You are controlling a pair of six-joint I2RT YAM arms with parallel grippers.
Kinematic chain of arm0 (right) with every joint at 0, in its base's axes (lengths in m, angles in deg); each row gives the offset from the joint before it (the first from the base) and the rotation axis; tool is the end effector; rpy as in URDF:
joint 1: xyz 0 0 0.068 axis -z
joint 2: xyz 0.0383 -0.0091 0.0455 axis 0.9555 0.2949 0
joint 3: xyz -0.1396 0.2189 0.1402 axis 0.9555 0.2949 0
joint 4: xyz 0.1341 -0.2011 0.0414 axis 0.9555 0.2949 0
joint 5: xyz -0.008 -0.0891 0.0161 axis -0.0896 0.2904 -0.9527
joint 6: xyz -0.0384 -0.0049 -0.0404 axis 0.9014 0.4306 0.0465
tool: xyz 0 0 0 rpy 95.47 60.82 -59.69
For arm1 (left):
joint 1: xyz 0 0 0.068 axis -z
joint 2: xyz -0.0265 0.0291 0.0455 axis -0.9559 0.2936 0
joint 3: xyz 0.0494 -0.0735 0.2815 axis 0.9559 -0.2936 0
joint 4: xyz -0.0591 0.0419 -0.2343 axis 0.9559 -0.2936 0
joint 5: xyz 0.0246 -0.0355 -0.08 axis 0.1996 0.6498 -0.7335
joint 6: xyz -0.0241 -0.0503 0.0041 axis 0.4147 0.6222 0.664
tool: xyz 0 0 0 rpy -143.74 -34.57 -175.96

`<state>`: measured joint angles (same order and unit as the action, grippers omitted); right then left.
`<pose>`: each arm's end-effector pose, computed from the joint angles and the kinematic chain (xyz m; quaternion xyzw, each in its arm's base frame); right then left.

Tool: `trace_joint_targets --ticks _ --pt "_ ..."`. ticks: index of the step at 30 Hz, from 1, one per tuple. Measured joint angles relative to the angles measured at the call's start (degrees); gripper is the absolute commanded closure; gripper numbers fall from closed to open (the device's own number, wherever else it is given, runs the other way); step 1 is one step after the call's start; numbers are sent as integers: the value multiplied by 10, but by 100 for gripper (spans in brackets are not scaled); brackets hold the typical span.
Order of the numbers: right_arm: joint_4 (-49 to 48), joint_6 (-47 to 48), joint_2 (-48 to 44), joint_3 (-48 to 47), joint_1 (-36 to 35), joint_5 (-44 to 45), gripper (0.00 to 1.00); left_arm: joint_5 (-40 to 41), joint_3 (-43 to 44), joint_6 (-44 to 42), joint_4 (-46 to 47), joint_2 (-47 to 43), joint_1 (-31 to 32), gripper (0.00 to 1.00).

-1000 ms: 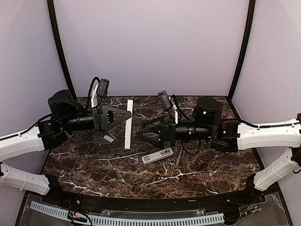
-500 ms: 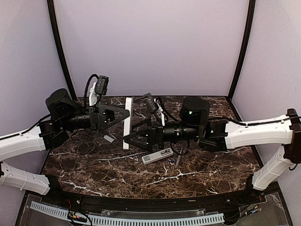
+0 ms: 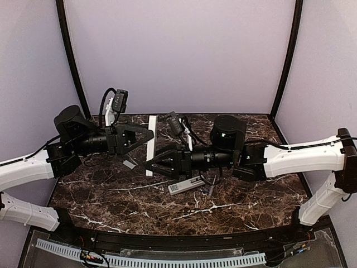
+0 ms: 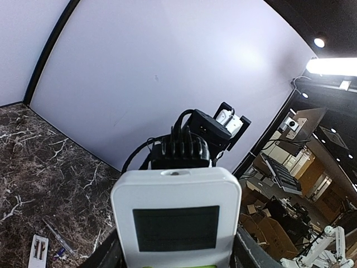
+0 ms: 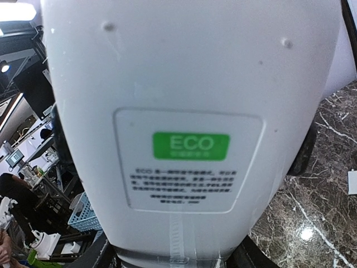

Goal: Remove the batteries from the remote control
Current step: Pass from the left arm to the right, then pass from the right arm to the left

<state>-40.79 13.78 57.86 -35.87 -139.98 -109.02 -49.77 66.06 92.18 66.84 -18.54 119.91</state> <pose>0.1170 0.3239 0.3538 -0.3646 0.5988 0.6388 0.3170 0.1291 -0.1728 0.3890 0.2866 0.5658 -0.6587 0.4049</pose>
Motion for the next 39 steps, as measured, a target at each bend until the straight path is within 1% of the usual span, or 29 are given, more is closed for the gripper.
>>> trace_joint_targets --ticks 2,8,12,15,18,21,24,26,29,32,35,39 --pt "1 1 0 1 -1 9 58 5 0 -4 -8 -1 0 20" --pt "50 2 -20 14 1 71 60 66 13 -32 -113 -19 0 5" --pt "108 10 -46 22 5 112 60 123 41 -58 -204 -49 -4 3" --pt "169 21 -68 22 5 144 62 151 81 -79 -282 -60 -29 2" --pt "227 32 -75 22 5 170 63 159 117 -98 -346 -57 -87 2" --pt "295 40 -70 21 1 194 63 148 134 -107 -388 -41 -148 3" --pt "345 47 -52 19 -9 217 63 129 143 -111 -415 -12 -176 6" --pt "371 52 -35 12 -19 231 63 108 150 -110 -428 13 -178 11" --pt "404 61 2 -12 -29 253 63 69 154 -101 -441 48 -178 13" --pt "429 73 41 -47 -35 274 63 47 153 -91 -455 64 -171 14" --pt "448 86 69 -76 -38 290 63 32 146 -81 -458 68 -148 17" --pt "464 101 86 -98 -38 304 63 23 130 -67 -460 81 -116 26"
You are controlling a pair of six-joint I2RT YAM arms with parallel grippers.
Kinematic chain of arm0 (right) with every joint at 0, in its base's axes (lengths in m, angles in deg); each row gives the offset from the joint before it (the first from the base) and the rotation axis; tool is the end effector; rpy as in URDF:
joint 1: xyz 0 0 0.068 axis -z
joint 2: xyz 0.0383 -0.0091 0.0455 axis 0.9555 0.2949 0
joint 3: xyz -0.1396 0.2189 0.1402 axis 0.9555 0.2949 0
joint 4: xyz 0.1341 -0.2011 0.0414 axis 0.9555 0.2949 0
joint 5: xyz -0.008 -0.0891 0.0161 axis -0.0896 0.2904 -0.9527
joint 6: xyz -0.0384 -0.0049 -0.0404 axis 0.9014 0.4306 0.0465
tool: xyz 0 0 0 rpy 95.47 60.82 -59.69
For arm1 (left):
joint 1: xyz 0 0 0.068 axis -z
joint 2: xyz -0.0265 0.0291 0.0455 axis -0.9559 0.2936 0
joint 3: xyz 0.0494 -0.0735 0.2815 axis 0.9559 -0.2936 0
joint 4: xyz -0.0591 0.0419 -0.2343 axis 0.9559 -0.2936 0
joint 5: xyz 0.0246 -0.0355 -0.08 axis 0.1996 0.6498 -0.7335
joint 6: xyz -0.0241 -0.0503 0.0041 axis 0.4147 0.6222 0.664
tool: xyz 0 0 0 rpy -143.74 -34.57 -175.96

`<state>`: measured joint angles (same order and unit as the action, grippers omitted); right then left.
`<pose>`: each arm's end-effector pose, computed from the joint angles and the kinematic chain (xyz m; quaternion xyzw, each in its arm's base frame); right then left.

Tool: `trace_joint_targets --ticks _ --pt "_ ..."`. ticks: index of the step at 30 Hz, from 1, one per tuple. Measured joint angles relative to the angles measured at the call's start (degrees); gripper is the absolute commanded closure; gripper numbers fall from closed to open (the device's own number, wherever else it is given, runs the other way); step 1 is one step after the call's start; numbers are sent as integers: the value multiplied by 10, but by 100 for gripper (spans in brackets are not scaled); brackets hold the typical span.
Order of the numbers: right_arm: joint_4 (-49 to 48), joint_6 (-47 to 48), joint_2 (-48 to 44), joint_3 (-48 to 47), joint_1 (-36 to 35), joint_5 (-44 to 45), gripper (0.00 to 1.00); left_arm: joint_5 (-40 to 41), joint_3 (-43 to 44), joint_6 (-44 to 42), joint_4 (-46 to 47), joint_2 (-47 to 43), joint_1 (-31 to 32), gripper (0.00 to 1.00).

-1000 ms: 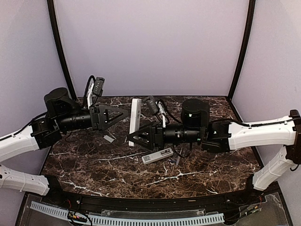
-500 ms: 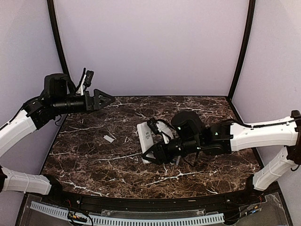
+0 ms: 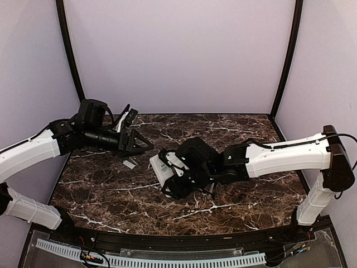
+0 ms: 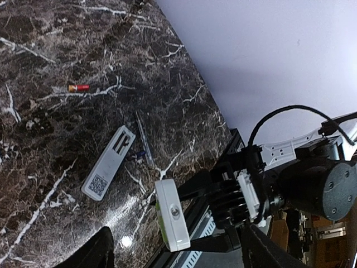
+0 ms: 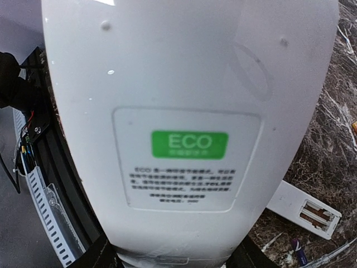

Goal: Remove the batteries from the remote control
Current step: Pass from the right arm to the left

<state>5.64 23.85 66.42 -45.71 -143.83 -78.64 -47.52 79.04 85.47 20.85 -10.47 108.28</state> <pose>0.1191 0.3404 0.2776 -0.3683 0.8436 0.2706 0.2820 0.1851 -0.1586 0.3533 0.1706 0.8095 -0.4949 0.2658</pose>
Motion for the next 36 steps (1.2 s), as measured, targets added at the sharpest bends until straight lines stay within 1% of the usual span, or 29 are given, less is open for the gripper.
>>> trace_joint_targets --ticks 2,5,10,15,19,21,25,29,30,31,33,36 --pt "6 5 3 -7 0 4 63 -2 -9 5 -6 12 13 33" --pt "12 12 4 -12 -2 10 63 -2 -12 12 -17 33 25 36" --pt "19 17 4 -13 -3 20 63 -7 -13 18 -25 50 33 46" --pt "28 23 5 -15 -8 37 63 -15 -13 25 -22 58 38 51" --pt "42 35 19 -35 -16 53 63 -20 -13 31 -15 75 48 54" --pt "49 41 27 -47 -19 62 63 -22 -13 35 -12 85 51 58" --pt "55 51 37 -53 -22 73 63 -27 -13 44 -5 97 54 75" --pt "57 57 38 -53 -22 80 58 -30 -13 50 4 97 57 85" --pt "58 57 38 -53 -22 82 55 -27 -14 48 7 97 57 87" --pt "60 57 38 -53 -22 84 48 -23 -15 46 7 97 57 91" --pt "62 53 38 -54 -22 86 28 -23 -22 45 15 97 56 95" --pt "61 43 37 -54 -23 100 4 -22 -30 62 30 96 57 97"
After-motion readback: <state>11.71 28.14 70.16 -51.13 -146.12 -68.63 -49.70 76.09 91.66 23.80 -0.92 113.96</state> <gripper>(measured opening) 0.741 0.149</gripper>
